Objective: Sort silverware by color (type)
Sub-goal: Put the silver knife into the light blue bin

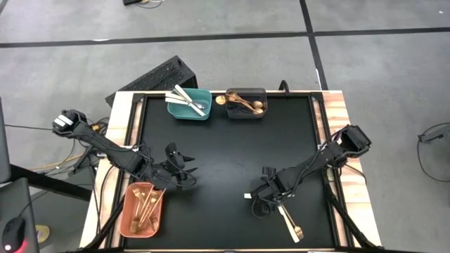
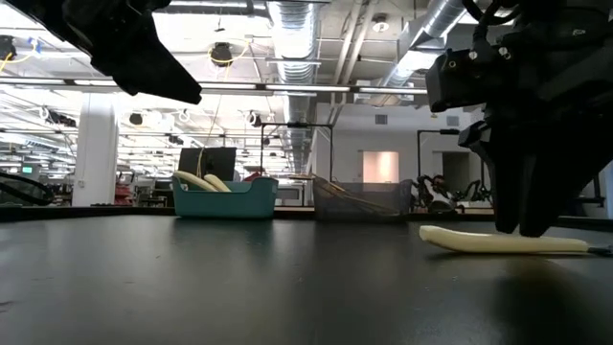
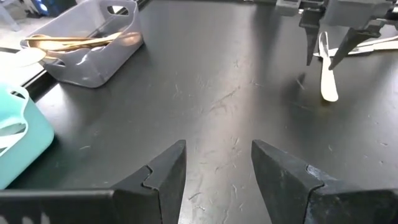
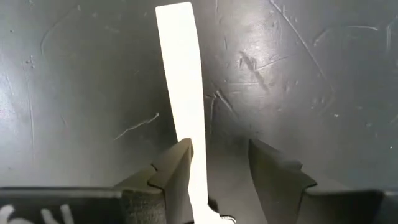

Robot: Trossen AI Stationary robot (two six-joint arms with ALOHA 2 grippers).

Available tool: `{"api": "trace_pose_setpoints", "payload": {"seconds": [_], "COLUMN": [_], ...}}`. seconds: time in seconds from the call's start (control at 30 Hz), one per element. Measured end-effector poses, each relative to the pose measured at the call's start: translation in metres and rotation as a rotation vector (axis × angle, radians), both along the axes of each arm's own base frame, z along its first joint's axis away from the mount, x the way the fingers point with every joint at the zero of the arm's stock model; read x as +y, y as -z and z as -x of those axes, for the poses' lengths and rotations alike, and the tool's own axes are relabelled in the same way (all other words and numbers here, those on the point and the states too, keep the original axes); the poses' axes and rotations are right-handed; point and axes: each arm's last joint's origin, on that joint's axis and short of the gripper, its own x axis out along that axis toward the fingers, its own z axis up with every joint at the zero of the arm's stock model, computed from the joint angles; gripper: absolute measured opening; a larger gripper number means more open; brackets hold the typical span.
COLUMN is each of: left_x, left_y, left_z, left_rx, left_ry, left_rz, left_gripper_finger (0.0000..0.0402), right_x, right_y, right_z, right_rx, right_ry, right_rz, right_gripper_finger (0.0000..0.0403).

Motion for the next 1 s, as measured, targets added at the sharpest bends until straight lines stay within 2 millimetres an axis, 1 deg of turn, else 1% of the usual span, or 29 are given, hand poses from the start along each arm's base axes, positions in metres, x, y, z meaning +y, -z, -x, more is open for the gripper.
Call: {"api": "trace_pose_setpoints", "payload": {"seconds": [0.1, 0.23, 0.37, 0.5, 0.6, 0.9, 1.0], "left_x": [0.000, 0.000, 0.000, 0.000, 0.000, 0.000, 0.000], "left_y": [0.001, 0.001, 0.001, 0.001, 0.001, 0.001, 0.002], "left_z": [0.000, 0.000, 0.000, 0.000, 0.001, 0.001, 0.001], "left_rx": [0.001, -0.002, -0.003, -0.003, -0.002, -0.002, -0.001], "left_ry": [-0.002, -0.009, -0.009, -0.009, -0.009, -0.006, -0.007], "left_rz": [0.002, 0.013, 0.014, 0.015, 0.015, 0.020, 0.022], "left_gripper_finger": [0.0169, 0.0169, 0.0169, 0.0169, 0.0169, 0.0169, 0.0169], "right_x": [0.001, 0.000, 0.000, 0.002, 0.006, 0.017, 0.018], "right_y": [0.000, -0.012, -0.030, -0.031, -0.027, 0.007, 0.017], "right_z": [0.000, 0.003, 0.006, 0.009, 0.011, 0.007, 0.006], "right_rx": [-0.004, -0.025, -0.078, -0.075, -0.068, 0.015, 0.052], "right_ry": [0.004, 0.001, -0.001, -0.013, -0.024, -0.037, -0.039], "right_rz": [-0.005, -0.016, -0.039, -0.036, -0.040, -0.019, 0.000], "right_gripper_finger": [0.0186, 0.0174, 0.0169, 0.0170, 0.0170, 0.0170, 0.0167]}}
